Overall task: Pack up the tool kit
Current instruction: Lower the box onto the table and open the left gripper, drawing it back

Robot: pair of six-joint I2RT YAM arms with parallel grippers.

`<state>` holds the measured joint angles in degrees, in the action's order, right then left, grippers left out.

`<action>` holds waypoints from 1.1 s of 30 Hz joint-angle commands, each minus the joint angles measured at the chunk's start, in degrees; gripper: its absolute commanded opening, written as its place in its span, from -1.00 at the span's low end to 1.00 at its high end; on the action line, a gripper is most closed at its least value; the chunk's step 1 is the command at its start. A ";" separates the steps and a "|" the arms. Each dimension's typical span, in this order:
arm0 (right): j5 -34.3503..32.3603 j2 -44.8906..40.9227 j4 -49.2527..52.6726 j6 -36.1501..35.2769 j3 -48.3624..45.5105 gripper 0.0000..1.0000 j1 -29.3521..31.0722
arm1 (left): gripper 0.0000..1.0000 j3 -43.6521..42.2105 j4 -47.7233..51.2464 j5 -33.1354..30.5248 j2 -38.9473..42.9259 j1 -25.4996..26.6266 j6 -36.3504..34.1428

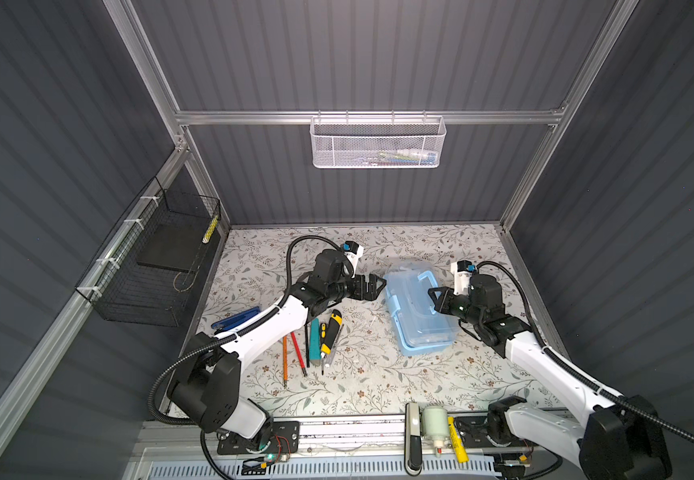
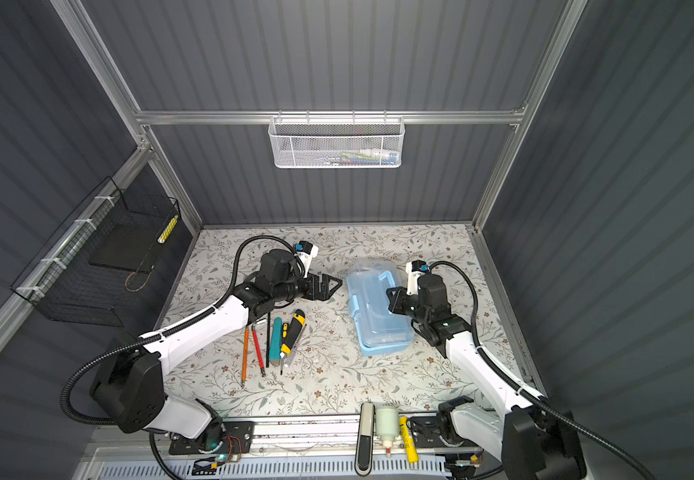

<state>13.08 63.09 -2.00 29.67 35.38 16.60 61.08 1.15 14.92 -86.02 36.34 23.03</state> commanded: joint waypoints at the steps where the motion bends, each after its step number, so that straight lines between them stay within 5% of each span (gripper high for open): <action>1: -1.80 -0.78 -2.97 1.68 2.04 -1.00 0.10 | 0.99 -1.48 0.61 -0.23 -0.10 0.18 -1.34; 16: -3.14 2.34 -3.37 5.28 3.73 -1.00 1.57 | 0.99 -5.45 -4.54 3.18 -5.75 0.31 1.76; 24: 2.44 2.50 -0.02 8.47 6.43 -1.00 -1.53 | 0.98 -3.55 -4.93 3.54 -10.58 0.23 0.71; 28: 11.25 2.90 -4.23 13.89 3.80 -1.00 -6.02 | 0.98 -2.65 -5.85 6.35 -12.39 0.31 1.45; 33: 11.79 2.14 -4.18 13.83 2.46 -1.00 -6.84 | 0.99 -1.79 -5.48 6.22 -14.37 0.31 1.85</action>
<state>21.28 66.13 -3.11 41.43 38.44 10.02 57.10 -3.92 19.77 -99.39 36.38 24.45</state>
